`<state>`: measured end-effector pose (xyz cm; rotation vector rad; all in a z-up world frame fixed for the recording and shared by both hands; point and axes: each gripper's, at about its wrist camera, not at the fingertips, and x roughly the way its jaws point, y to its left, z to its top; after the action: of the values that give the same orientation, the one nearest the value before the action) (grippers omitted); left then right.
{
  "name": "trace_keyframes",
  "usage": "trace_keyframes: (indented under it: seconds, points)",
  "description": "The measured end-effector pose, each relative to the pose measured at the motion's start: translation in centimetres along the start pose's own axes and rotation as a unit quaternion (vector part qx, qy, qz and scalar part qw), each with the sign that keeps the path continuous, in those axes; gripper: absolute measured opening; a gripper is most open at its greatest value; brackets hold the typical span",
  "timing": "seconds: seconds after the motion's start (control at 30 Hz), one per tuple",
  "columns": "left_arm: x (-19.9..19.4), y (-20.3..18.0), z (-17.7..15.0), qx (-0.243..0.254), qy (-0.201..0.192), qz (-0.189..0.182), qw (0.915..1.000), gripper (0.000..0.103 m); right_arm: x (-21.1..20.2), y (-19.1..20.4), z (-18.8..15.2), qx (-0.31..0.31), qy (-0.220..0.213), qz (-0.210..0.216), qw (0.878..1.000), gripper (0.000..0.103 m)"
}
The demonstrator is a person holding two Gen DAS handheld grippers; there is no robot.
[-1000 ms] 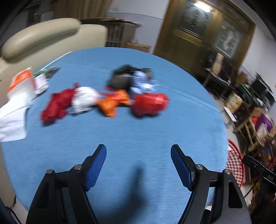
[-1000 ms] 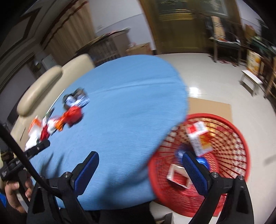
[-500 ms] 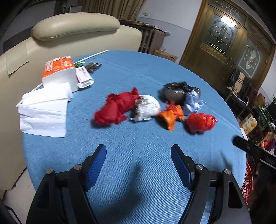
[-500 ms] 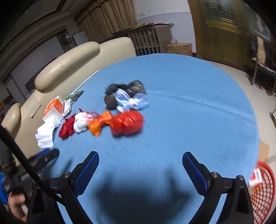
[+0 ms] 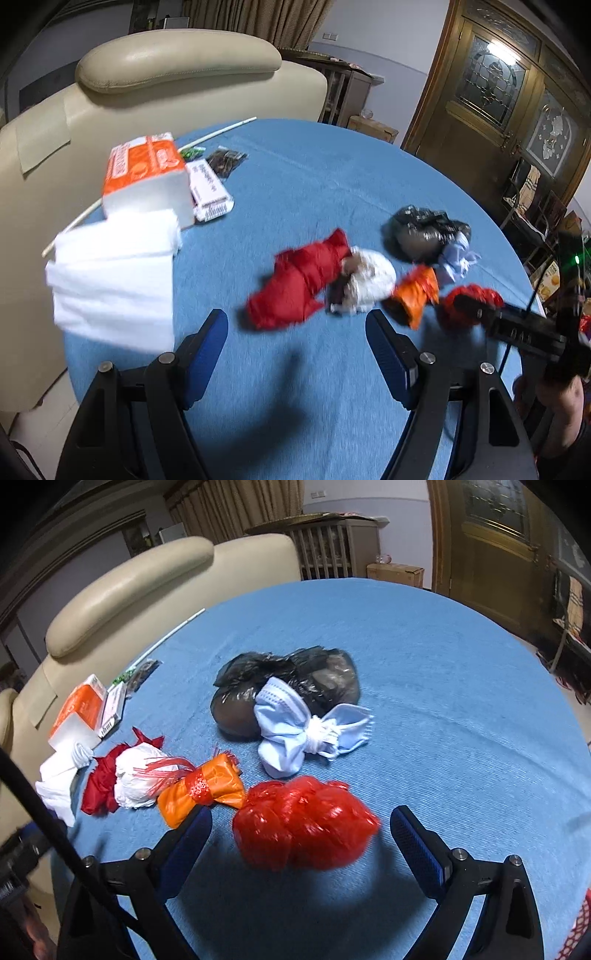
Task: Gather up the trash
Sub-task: 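Grasp the red plastic bag with the right tool while the left tool grasps the red cloth bundle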
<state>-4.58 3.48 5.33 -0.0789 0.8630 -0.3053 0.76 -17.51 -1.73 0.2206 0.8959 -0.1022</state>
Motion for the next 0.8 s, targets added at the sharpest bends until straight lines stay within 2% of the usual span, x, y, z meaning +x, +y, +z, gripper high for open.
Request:
trace_keyframes:
  seconds: [0.03,0.07,0.23,0.37,0.43,0.47,0.5,0.57,0.8]
  points:
    - [0.6,-0.1,0.5,0.003,0.003,-0.001,1.0000,0.078,0.3,0.1,0.0,-0.001,0.002,0.004,1.000,0.087]
    - [1.3,-0.3,0.8,0.009,0.008,-0.003,0.9999,0.078,0.5,0.0,-0.1,-0.003,0.006,0.002,1.000,0.070]
    - [4.9,-0.3,2.4,0.021,0.031,0.016,0.9992,0.078,-0.4,-0.7,-0.5,-0.003,0.004,0.007,1.000,0.070]
    - [6.6,0.2,2.3,0.024,0.053,0.019,0.9981,0.077,-2.3,-1.7,-1.3,0.007,-0.006,0.010,1.000,0.069]
    - [7.2,0.2,2.1,0.032,0.064,0.013,0.9974,0.048,-3.1,-1.9,-1.7,0.013,-0.010,0.014,1.000,0.070]
    - [7.3,0.1,2.0,0.034,0.068,0.015,0.9970,0.037,-3.6,-2.1,-2.1,0.017,-0.012,0.017,1.000,0.069]
    - [7.2,-0.1,2.0,0.036,0.065,0.015,0.9971,0.032,-3.9,-2.1,-2.4,0.020,-0.013,0.019,1.000,0.069]
    - [6.5,-0.5,1.9,0.035,0.065,0.007,0.9972,0.027,-4.6,-2.3,-3.0,0.025,-0.015,0.023,0.999,0.069]
    - [1.0,-1.7,0.2,0.028,0.012,0.016,0.9994,0.026,-7.6,-2.9,-5.9,0.039,-0.024,0.031,0.998,0.069]
